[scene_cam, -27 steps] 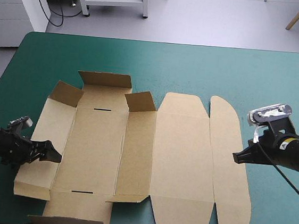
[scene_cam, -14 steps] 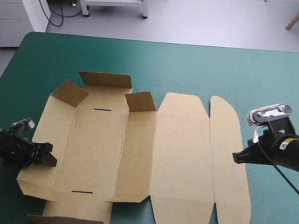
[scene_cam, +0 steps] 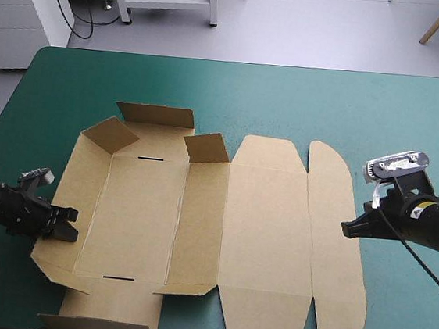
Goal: Fold the box
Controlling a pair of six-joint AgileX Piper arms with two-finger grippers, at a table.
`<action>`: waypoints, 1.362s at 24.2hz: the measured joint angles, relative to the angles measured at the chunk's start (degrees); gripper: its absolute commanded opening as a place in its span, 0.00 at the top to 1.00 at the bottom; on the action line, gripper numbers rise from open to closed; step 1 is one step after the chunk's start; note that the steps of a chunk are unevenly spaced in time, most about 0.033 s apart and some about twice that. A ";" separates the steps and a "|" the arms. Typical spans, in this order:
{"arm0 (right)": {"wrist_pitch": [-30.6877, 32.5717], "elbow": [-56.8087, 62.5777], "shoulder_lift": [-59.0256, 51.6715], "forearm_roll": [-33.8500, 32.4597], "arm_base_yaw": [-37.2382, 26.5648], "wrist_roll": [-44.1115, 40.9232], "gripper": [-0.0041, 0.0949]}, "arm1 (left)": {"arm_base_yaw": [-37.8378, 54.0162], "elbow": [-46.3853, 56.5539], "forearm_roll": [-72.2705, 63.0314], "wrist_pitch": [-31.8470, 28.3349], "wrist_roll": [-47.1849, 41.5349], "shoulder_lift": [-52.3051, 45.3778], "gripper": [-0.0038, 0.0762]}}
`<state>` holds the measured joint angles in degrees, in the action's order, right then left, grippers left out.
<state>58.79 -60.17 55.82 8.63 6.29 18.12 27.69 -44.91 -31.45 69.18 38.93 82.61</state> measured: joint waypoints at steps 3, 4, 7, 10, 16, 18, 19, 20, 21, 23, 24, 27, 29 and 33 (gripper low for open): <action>-1.22 0.00 0.00 0.00 0.00 0.00 0.98 | -3.46 -2.88 0.80 -0.10 0.04 -0.78 0.96; -1.45 0.00 0.00 -0.05 0.00 0.00 0.98 | -4.78 -3.85 0.95 -0.10 0.04 -1.04 0.96; -1.45 0.00 -0.24 -0.23 0.00 0.00 0.98 | -10.64 -8.02 2.16 -0.10 -0.01 -1.41 0.96; -2.14 0.00 -1.59 -0.79 0.00 0.00 0.98 | -16.55 -12.63 4.65 -0.80 -0.70 -1.44 0.96; -6.31 0.00 -10.10 -6.63 0.00 -4.03 0.98 | -31.51 -24.89 14.16 -5.38 -3.38 -1.44 0.96; -6.90 0.00 -13.12 -9.63 0.00 -6.96 0.98 | -36.61 -27.83 18.63 -7.27 -3.45 -1.44 0.96; -6.94 0.00 -14.22 -10.80 0.00 -7.90 0.98 | -38.15 -28.56 19.94 -8.16 -3.45 -1.44 0.96; -6.88 0.00 -14.86 -11.46 0.00 -8.77 0.98 | -39.31 -29.12 21.13 -8.91 -3.45 -1.44 0.96; -6.73 0.00 -15.42 -12.12 0.00 -9.47 0.98 | -40.73 -29.55 22.10 -9.91 -3.45 -1.44 0.96; -5.42 0.00 -16.99 -13.10 0.00 -12.65 0.98 | -45.03 -30.03 25.76 -14.08 -4.60 -1.44 0.96; -4.70 -0.06 -17.18 -13.10 0.00 -13.41 0.98 | -46.63 -30.03 27.28 -15.69 -5.03 -1.44 0.96; -2.11 -0.93 -17.26 -13.10 0.00 -14.70 0.98 | -52.19 -30.09 35.05 -21.74 -5.65 -1.44 0.96; -1.66 -1.06 -17.30 -13.10 0.00 -15.25 0.98 | -56.57 -30.09 41.74 -25.00 -7.10 -1.30 0.96; -1.49 -1.06 -17.30 -13.05 0.00 -15.50 0.98 | -62.06 -30.09 51.09 -29.59 -9.95 -0.71 0.96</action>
<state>57.30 -61.23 38.52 -4.42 6.29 2.63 -34.37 -74.99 19.65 39.59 28.99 81.90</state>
